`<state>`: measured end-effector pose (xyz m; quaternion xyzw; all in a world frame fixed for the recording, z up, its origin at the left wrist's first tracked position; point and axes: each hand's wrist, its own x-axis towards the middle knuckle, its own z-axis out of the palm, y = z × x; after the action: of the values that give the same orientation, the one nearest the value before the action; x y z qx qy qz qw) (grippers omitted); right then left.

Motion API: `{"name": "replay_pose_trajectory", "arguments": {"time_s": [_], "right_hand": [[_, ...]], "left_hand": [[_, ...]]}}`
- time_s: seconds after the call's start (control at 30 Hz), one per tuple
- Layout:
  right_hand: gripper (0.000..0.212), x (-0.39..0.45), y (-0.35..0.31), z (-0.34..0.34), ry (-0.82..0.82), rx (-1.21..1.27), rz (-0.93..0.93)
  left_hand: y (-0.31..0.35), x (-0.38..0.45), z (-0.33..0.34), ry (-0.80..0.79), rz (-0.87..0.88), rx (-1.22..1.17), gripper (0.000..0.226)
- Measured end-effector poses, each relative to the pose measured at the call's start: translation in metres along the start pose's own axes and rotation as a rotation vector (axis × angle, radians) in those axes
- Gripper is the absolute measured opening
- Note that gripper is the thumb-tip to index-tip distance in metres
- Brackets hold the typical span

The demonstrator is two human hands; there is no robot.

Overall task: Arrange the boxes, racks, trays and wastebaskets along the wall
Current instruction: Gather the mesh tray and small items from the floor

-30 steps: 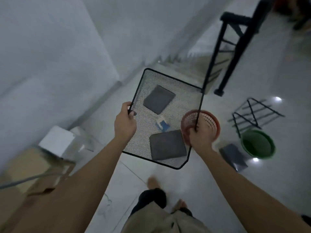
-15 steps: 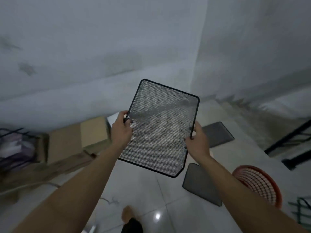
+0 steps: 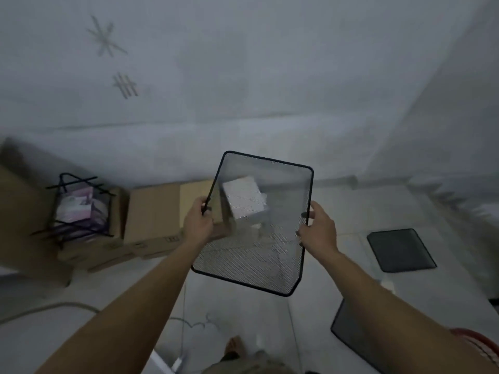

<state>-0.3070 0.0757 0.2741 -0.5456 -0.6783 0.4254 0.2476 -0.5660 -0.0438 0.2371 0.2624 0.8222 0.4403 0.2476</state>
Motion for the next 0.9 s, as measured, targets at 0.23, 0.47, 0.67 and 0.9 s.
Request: {"name": "replay_pose_trajectory", "arguments": {"time_s": [0.23, 0.47, 0.67, 0.9], "right_hand": [[0.047, 0.046, -0.024, 0.062, -0.088, -0.061, 0.008], [0.053, 0.119, -0.024, 0.102, -0.179, -0.085, 0.075], [0.057, 0.223, -0.009, 0.137, -0.244, -0.079, 0.158], [0.051, 0.373, 0.065, 0.209, -0.367, -0.081, 0.324]], "left_hand": [[-0.024, 0.044, -0.027, 0.004, -0.108, 0.037, 0.039], [-0.038, 0.106, -0.019, -0.035, -0.127, 0.09, 0.036], [-0.047, 0.189, 0.025, -0.048, -0.141, 0.125, 0.037], [-0.108, 0.316, 0.12, -0.093, -0.293, 0.139, 0.038]]}}
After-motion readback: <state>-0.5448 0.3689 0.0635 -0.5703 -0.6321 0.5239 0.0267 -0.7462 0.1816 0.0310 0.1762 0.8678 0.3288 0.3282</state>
